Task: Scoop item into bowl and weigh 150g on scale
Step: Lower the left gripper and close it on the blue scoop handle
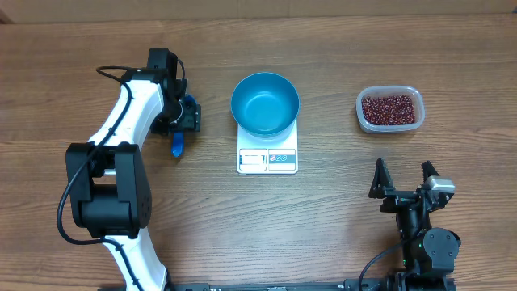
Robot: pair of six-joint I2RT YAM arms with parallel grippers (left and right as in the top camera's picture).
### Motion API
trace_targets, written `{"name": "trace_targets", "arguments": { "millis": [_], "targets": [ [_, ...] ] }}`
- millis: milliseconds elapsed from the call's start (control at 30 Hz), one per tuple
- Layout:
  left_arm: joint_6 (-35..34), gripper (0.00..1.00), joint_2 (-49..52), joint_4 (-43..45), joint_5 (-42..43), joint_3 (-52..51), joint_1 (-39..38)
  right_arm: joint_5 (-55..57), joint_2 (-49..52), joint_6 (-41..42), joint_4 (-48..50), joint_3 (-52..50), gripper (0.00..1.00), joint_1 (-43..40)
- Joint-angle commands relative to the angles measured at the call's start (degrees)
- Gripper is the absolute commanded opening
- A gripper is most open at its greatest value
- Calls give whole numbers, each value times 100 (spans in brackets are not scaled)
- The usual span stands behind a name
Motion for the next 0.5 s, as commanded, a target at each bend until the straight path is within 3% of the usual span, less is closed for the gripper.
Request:
{"name": "trace_targets", "arguments": {
  "millis": [0, 333, 467],
  "targets": [
    [-162, 73, 72, 2, -79, -109, -20, -13, -61, -24, 33, -61, 100, -17],
    [-140, 73, 72, 92, -81, -153, -20, -13, -61, -24, 33, -61, 100, -17],
    [-142, 61, 72, 92, -79, -153, -20, -13, -61, -24, 33, -61, 100, -17]
  ]
}}
